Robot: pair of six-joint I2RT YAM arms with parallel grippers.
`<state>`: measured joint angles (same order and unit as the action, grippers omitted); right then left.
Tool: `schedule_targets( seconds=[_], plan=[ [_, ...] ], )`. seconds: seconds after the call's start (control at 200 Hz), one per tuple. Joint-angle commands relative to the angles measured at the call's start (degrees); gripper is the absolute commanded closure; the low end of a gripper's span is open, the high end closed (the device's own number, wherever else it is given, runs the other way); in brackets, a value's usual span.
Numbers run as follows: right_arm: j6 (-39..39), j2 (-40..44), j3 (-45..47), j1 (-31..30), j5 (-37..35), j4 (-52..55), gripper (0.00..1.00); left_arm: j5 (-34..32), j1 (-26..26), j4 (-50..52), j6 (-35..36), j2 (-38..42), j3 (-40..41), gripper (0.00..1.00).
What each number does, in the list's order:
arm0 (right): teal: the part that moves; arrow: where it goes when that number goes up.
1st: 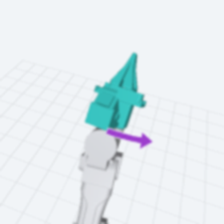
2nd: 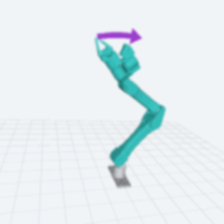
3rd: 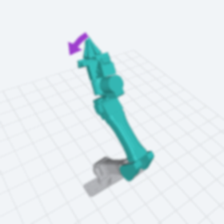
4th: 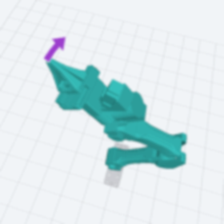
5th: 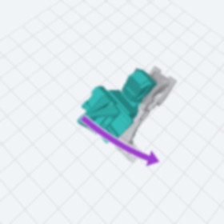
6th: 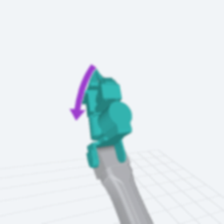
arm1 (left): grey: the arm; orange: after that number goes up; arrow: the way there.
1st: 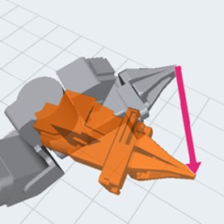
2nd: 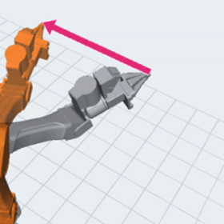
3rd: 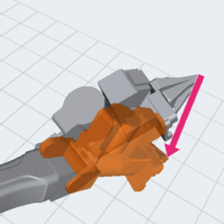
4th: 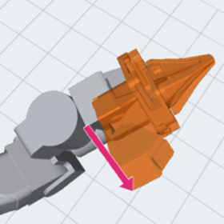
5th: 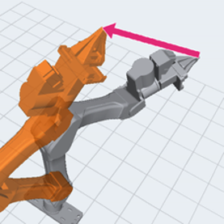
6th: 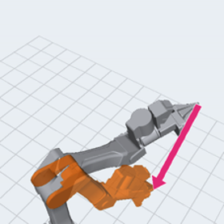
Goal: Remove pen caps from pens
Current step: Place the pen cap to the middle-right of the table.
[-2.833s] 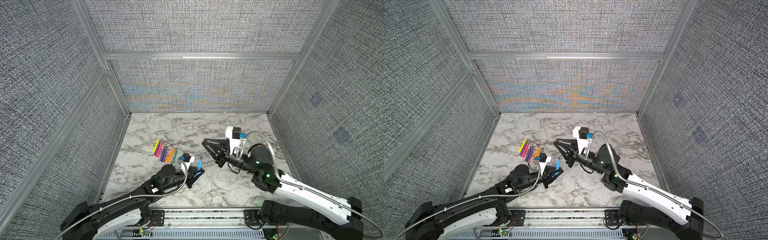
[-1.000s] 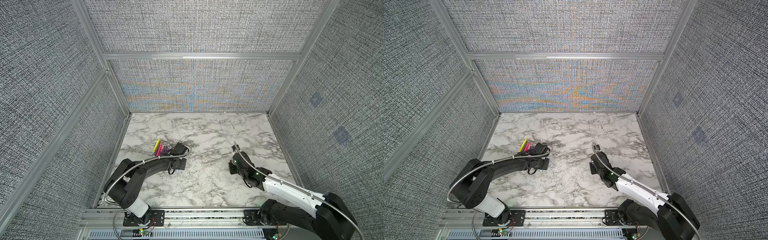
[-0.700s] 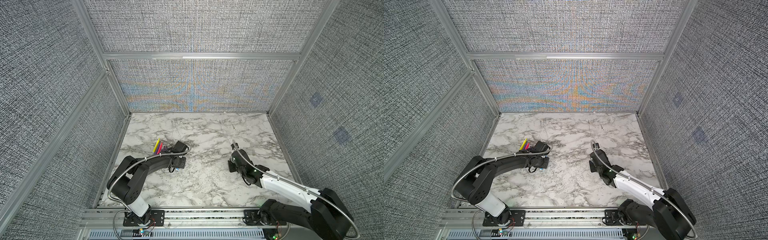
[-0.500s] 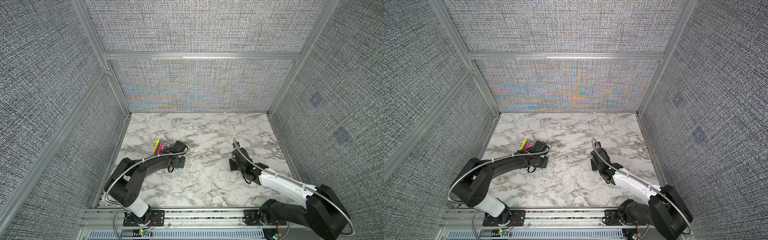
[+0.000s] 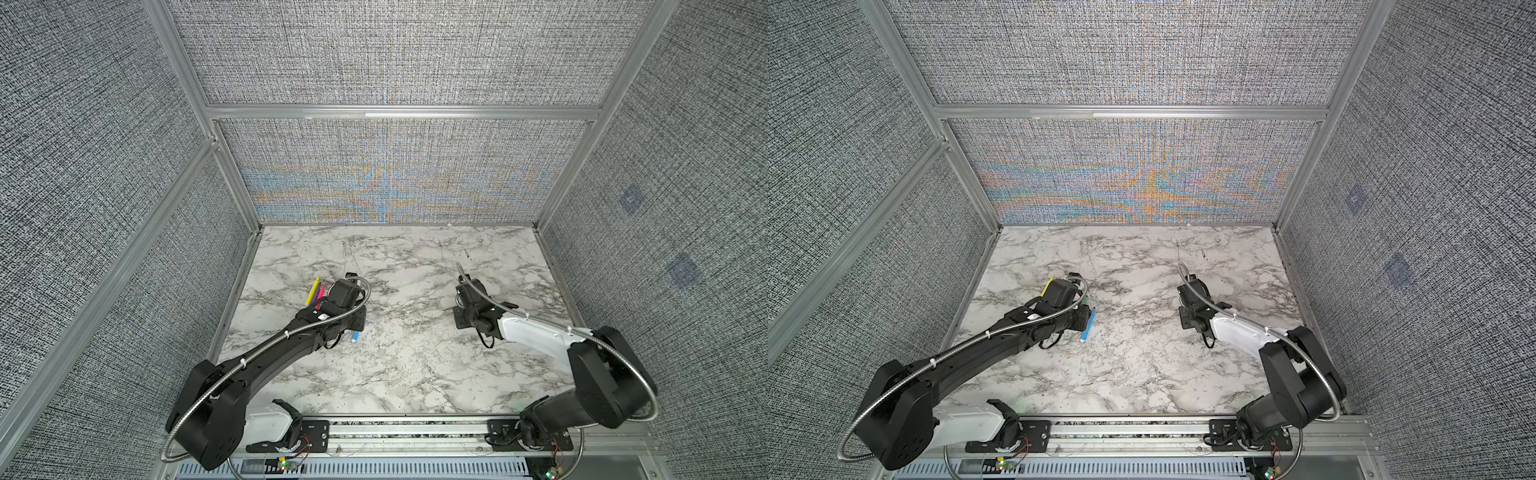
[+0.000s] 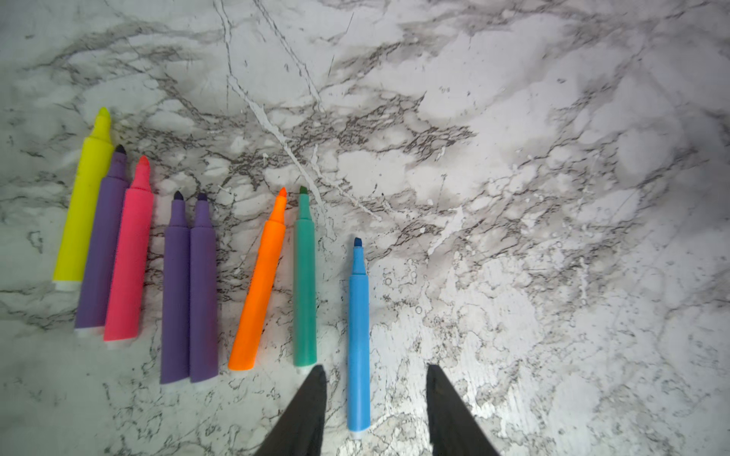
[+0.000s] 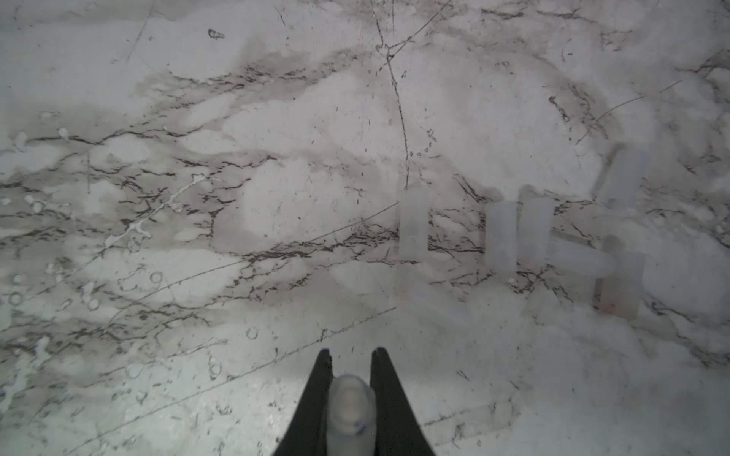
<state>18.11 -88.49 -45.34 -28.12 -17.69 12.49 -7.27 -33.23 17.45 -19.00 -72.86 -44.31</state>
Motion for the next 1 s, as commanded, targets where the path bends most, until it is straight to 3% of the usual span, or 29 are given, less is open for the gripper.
schedule_targets(
  seconds=[0.0, 0.25, 0.49, 0.695, 0.795, 0.99],
  plan=[
    [-0.97, -3.8, -3.41, 0.03, -1.55, 4.38, 1.0, 0.62, 0.09, -0.93, 0.57, 1.76, 0.82, 0.57],
    [-0.88, -12.41, -11.55, -0.79, -5.06, 9.99, 0.99, 2.33, 0.07, -3.81, -0.24, 9.96, 5.17, 0.55],
    [-0.53, -15.92, -13.93, -1.15, -5.37, 11.62, 0.91, 2.3, 0.03, -5.19, -0.39, 18.63, 7.83, 0.52],
    [-0.55, -16.71, -14.09, -1.19, -4.39, 11.66, 0.74, 1.46, 0.08, -5.22, -0.74, 20.32, 8.71, 0.49],
    [-0.55, -15.85, -13.02, -1.24, -3.32, 10.96, 0.6, 1.03, 0.2, -5.71, -0.85, 20.73, 8.98, 0.47],
    [-0.96, -10.08, -9.58, -1.24, -2.39, 8.29, 0.52, 0.56, 0.71, -6.71, -0.74, 21.89, 8.22, 0.43]
  ],
)
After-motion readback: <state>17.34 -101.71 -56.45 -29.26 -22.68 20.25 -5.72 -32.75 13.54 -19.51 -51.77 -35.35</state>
